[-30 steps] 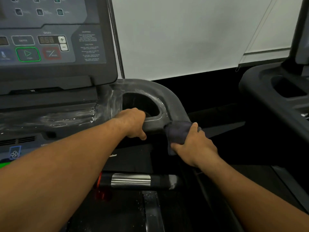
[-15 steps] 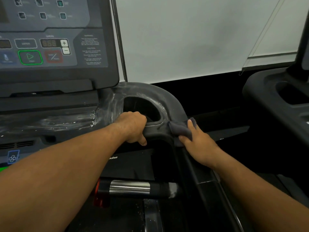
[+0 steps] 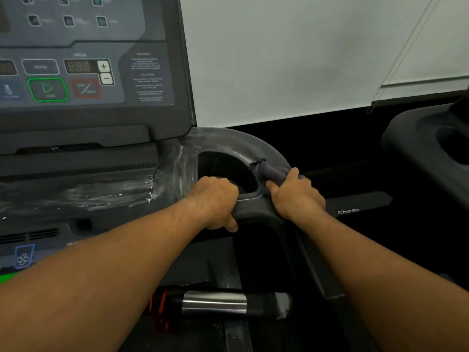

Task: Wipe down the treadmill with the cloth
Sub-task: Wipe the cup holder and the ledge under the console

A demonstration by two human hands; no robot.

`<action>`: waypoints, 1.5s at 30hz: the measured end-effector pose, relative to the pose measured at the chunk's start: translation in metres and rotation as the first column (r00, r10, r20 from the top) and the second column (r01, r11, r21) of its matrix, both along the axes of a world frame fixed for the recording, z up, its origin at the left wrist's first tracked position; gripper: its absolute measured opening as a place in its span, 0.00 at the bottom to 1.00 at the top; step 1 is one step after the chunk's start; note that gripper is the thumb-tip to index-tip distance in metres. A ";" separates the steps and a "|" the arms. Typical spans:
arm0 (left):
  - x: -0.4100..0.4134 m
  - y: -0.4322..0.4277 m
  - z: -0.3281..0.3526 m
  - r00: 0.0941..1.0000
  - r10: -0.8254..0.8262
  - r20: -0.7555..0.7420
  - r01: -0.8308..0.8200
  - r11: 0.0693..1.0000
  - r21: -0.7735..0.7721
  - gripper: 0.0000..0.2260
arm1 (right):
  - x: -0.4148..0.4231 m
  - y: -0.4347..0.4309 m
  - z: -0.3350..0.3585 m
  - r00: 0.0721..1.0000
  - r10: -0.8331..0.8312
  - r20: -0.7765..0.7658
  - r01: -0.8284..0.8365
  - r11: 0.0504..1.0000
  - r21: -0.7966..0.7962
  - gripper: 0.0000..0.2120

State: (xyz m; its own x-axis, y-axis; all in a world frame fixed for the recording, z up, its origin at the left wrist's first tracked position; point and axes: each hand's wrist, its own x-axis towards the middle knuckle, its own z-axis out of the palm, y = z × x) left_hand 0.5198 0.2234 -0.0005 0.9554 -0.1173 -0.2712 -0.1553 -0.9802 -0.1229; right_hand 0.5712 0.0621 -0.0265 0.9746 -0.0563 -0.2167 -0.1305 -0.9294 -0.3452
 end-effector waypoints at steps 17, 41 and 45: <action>-0.005 0.002 -0.001 1.000 -0.011 0.017 0.011 1.000 -0.015 0.24 | -0.020 -0.034 -0.007 0.927 0.373 0.035 -0.373 0.928 -0.012 0.32; 0.004 0.008 -0.009 0.998 -0.056 0.024 0.057 0.998 -0.010 0.25 | 0.093 0.032 -0.004 0.848 0.504 0.167 -0.481 0.862 -0.160 0.25; 0.002 0.010 -0.010 0.998 -0.053 0.034 0.054 0.998 -0.039 0.25 | 0.042 0.002 -0.007 0.877 0.462 0.135 -0.449 0.886 -0.113 0.27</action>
State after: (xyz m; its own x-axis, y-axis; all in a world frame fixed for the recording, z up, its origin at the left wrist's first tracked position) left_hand 0.5219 0.2336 -0.0107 0.9557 -0.1787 -0.2338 -0.2042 -0.9748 -0.0898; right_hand 0.6137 0.0637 -0.0332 0.9170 0.3917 -0.0750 0.3625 -0.8971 -0.2526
